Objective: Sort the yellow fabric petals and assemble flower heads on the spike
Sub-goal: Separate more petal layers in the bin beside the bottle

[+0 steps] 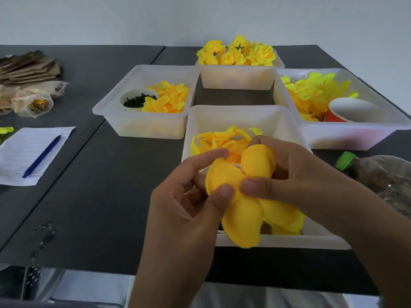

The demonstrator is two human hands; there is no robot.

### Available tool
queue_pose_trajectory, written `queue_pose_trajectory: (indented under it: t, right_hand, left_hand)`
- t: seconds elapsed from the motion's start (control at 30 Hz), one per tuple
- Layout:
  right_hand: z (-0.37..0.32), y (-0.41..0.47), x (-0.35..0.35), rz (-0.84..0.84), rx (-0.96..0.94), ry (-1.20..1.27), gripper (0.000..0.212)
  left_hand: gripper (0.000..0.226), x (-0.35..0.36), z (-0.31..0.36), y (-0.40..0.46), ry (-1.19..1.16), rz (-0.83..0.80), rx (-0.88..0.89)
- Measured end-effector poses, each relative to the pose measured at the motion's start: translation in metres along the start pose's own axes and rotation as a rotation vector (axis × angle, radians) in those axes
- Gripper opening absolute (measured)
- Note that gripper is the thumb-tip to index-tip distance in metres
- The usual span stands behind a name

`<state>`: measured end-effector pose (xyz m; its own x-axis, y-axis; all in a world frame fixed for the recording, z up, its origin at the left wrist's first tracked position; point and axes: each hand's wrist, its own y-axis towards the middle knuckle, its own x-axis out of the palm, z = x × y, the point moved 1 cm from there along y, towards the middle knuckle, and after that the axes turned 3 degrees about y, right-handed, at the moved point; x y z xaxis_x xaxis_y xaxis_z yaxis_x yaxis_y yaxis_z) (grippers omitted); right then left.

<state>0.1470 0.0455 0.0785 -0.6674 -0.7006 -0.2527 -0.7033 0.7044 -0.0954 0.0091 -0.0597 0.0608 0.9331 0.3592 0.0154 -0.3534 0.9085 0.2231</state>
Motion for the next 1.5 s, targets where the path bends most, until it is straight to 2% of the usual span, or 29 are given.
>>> queue_pose_trajectory:
  t: [0.1,0.33,0.47,0.6,0.73,0.8,0.83,0.9,0.93,1.03,1.17,1.27,1.37,1.5]
  right_hand:
    - [-0.003,-0.002,-0.001,-0.022,-0.03,0.007,0.063]
    - [-0.007,-0.005,-0.003,-0.086,-0.104,0.043,0.041]
    - [-0.011,-0.006,-0.003,-0.068,-0.156,0.052,0.028]
    - [-0.015,-0.008,0.001,-0.043,-0.193,0.031,0.028]
    - [-0.013,-0.011,0.007,-0.017,-0.151,0.031,0.036]
    - [-0.007,-0.011,0.008,-0.052,-0.078,0.135,0.04]
    - [-0.003,-0.01,0.008,-0.086,-0.022,0.263,0.042]
    - [0.003,-0.01,0.005,-0.095,0.077,0.492,0.035]
    - [0.006,-0.009,0.002,-0.081,0.086,0.514,0.036]
    - [0.007,-0.011,-0.007,-0.151,0.008,0.42,0.035]
    - [0.0,-0.015,-0.014,-0.248,-0.032,0.102,0.02]
    - [-0.002,-0.015,-0.015,-0.269,-0.01,0.047,0.02]
    - [0.0,-0.017,-0.011,-0.173,-0.055,0.02,0.014]
    - [0.005,-0.021,-0.003,-0.057,-0.092,0.022,0.026]
  left_hand:
    - [0.03,0.003,0.002,0.0,0.057,0.023,0.044]
    - [0.025,0.007,-0.001,-0.003,-0.042,0.054,0.005]
    - [0.022,0.009,-0.001,-0.003,-0.006,0.07,0.021]
    - [0.017,0.012,0.0,-0.006,0.02,0.126,0.053]
    - [0.014,0.013,0.002,-0.005,0.037,0.168,0.101]
    - [0.016,0.012,0.001,-0.004,-0.005,0.186,0.11]
    - [0.019,0.009,0.0,-0.004,-0.018,0.199,0.116]
    - [0.025,0.003,-0.001,-0.002,-0.024,0.19,0.115]
    - [0.028,0.0,-0.002,-0.001,-0.038,0.154,0.098]
    - [0.03,-0.011,-0.003,0.001,-0.06,0.001,0.04]
    - [0.03,-0.017,-0.001,0.004,0.02,-0.175,0.023]
    - [0.025,-0.009,0.0,0.007,0.131,-0.126,0.072]
    - [0.022,0.003,-0.001,0.01,0.246,-0.056,0.116]
    - [0.025,0.008,-0.003,0.012,0.3,-0.023,0.13]
